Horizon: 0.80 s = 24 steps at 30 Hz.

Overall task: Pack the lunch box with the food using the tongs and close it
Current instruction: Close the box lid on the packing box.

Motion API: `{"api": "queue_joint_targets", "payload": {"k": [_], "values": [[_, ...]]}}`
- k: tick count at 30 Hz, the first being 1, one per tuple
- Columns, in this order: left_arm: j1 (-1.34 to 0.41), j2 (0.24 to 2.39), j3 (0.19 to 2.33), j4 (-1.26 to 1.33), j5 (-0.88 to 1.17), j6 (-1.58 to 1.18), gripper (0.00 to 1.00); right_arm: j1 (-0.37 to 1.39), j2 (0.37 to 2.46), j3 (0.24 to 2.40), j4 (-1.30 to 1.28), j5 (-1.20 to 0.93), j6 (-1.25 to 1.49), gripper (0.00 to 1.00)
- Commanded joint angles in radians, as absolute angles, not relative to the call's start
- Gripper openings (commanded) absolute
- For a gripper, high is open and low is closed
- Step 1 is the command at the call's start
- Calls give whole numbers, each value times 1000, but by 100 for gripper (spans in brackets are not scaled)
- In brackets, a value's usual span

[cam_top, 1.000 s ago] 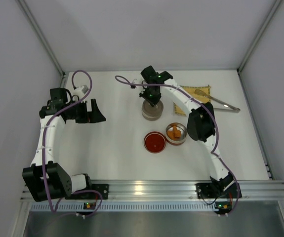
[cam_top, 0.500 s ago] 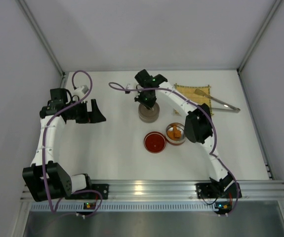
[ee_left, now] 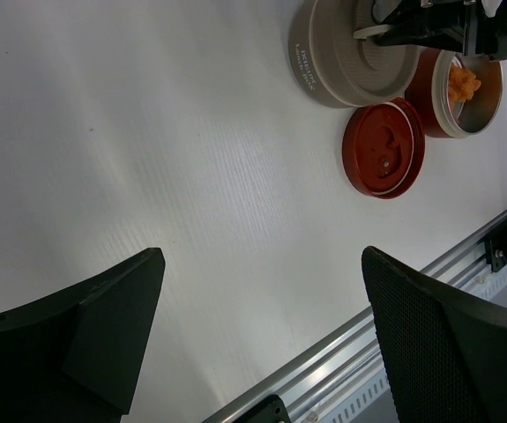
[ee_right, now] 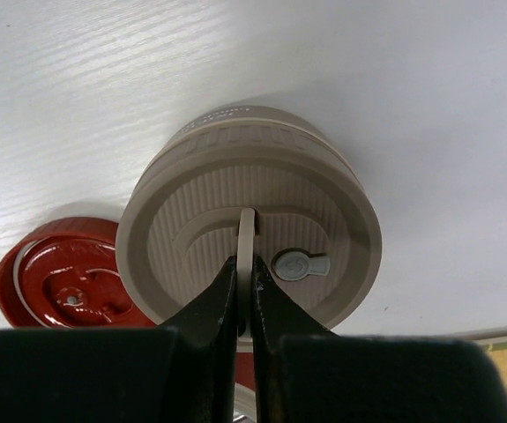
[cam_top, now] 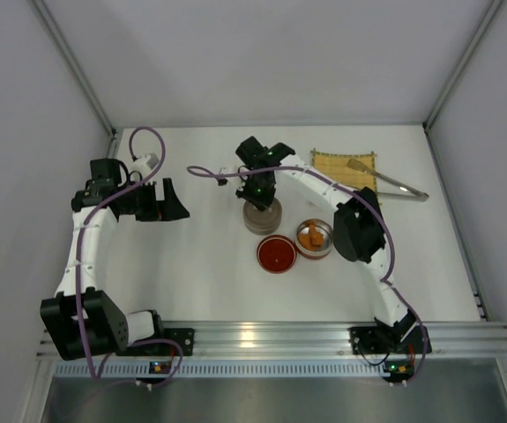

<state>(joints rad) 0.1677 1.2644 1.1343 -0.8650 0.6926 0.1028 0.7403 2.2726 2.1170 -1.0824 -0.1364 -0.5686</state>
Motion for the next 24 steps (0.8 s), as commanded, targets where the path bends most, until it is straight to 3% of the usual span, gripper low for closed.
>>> {"api": "queue_joint_targets", "payload": {"k": [1,5,9,11,24], "values": [[166,1230,1126,-833,726,123,98,750,2249,2063,-1100,-228,-577,0],[166,1227,1127,-841,723,129,98,739,2256,2063,-1085,-274,-569,2],[166,1226,1126,-844,723,130,98,732,2261,2063,-1075,-287,-568,26],[164,1229,1126,-844,726,130,98,727,2258,2060,-1068,-290,-563,31],[166,1239,1124,-838,735,124,98,649,2171,1944,-943,-353,-535,29]]}}
